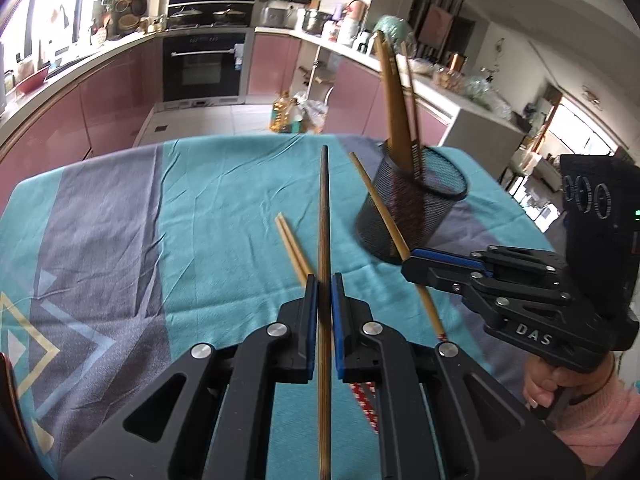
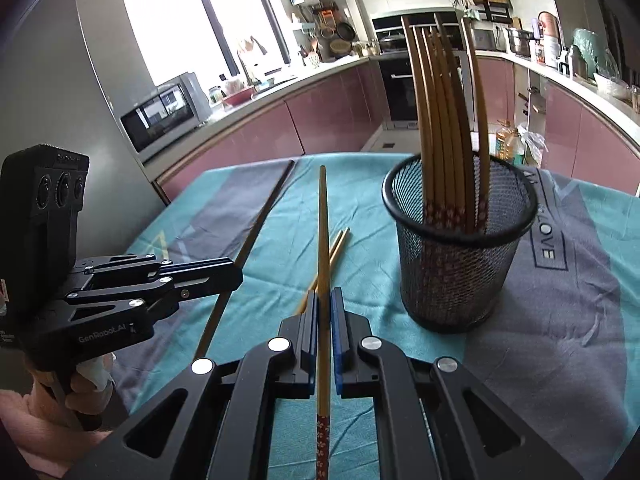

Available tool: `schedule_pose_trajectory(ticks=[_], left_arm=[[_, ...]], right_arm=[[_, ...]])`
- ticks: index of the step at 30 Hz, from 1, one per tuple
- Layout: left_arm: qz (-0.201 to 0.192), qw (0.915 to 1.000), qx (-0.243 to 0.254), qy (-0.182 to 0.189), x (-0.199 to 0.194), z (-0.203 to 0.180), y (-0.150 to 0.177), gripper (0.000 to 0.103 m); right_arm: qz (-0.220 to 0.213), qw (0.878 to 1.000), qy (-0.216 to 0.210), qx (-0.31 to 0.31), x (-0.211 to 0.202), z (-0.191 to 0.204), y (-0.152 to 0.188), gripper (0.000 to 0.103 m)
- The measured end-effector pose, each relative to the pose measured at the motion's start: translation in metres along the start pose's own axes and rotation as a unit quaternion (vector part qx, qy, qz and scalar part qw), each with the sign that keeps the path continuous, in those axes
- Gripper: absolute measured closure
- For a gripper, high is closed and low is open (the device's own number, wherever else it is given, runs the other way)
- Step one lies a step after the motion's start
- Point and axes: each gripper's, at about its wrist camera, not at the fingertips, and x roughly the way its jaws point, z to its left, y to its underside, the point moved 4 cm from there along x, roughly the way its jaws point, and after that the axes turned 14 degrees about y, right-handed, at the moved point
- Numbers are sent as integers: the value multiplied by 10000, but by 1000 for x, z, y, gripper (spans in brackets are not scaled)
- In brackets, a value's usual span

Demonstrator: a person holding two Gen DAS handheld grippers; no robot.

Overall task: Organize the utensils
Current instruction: 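Close the right tool on one chopstick while the left tool grasps another, then raise the right tool's chopstick upright over the mesh cup while the left tool carries its chopstick there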

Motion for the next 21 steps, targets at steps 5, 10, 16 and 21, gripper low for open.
schedule_pose_trajectory(ticks=[5,10,16,21], left_arm=[[-134,9997,74,205,-13,-12,-8,96],[-241,9988,126,397,-26,-24,-13,96],[-387,9975,188,559,-41,-34,-20,96],[-492,9964,209,661,-51,-39,-27,96]], right_arm=[[-147,9998,-85,88,-13,-5,-5,97],[-274,9994,-119,147,-22,-9,-10,97],[-455,9987,-109,202,-35,-17,-14,97],[-579,9980,-79,240,-42,-25,-19,97]])
